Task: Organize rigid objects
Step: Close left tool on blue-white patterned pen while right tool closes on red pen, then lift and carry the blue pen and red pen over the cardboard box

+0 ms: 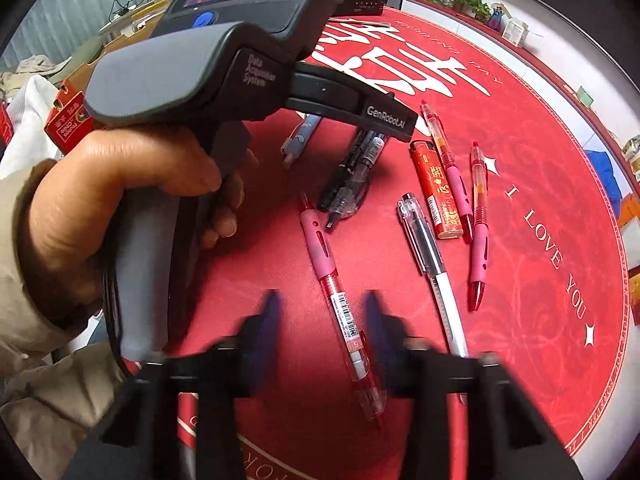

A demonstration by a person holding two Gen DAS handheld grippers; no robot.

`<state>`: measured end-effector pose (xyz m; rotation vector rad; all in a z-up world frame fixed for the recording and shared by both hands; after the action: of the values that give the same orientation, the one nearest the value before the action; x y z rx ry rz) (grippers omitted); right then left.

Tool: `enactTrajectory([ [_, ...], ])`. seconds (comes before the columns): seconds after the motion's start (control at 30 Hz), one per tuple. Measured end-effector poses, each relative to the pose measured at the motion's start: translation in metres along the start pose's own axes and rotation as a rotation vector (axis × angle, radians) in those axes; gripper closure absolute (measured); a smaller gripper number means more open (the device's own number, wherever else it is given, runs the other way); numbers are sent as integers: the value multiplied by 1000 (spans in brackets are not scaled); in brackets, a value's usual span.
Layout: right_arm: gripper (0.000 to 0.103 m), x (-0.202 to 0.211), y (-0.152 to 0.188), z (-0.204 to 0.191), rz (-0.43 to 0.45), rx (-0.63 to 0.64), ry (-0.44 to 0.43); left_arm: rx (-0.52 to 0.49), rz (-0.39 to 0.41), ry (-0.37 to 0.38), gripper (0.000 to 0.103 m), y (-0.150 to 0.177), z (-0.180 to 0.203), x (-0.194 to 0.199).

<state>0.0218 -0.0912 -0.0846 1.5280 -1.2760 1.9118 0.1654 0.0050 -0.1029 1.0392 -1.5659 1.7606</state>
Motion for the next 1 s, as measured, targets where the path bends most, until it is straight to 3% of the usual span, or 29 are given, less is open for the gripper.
enactTrajectory([
  [0.03, 92, 0, 1, 1, 0, -4, 1, -19, -2, 14, 19, 0, 4, 2],
  [0.1, 92, 2, 4, 1, 5, -12, 12, -71, -3, 47, 51, 2, 15, 8],
  [0.13, 92, 4, 6, 3, 14, -21, 15, -94, -6, 62, 62, 3, 19, 11],
  [0.17, 92, 6, 8, 5, 25, -36, 13, -115, -14, 76, 86, 5, 22, 13],
  [0.2, 92, 10, 11, 7, 38, -55, 7, -123, -28, 94, 92, 6, 22, 15],
  [0.3, 92, 25, 16, 17, 83, -120, -9, -78, -73, 159, 93, 13, 14, 23],
  [0.63, 92, 52, 25, 50, 172, -355, -122, -119, 31, 141, 93, 42, -1, 92],
  [1.0, 92, 63, 24, 54, 202, -411, -158, -191, 96, 130, 93, 67, 7, 129],
])
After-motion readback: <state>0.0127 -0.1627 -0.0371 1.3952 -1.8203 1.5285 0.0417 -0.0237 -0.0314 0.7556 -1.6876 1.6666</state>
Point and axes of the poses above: each gripper's, at about its wrist camera, not at the fingertips, and x roughly against the way its jaws point, z to its right, y to its underside, the point moved 5 cm from there along -x, roughly the way its jaws point, and after that the axes turned 2 degrees about x, right-handed, at the moved point
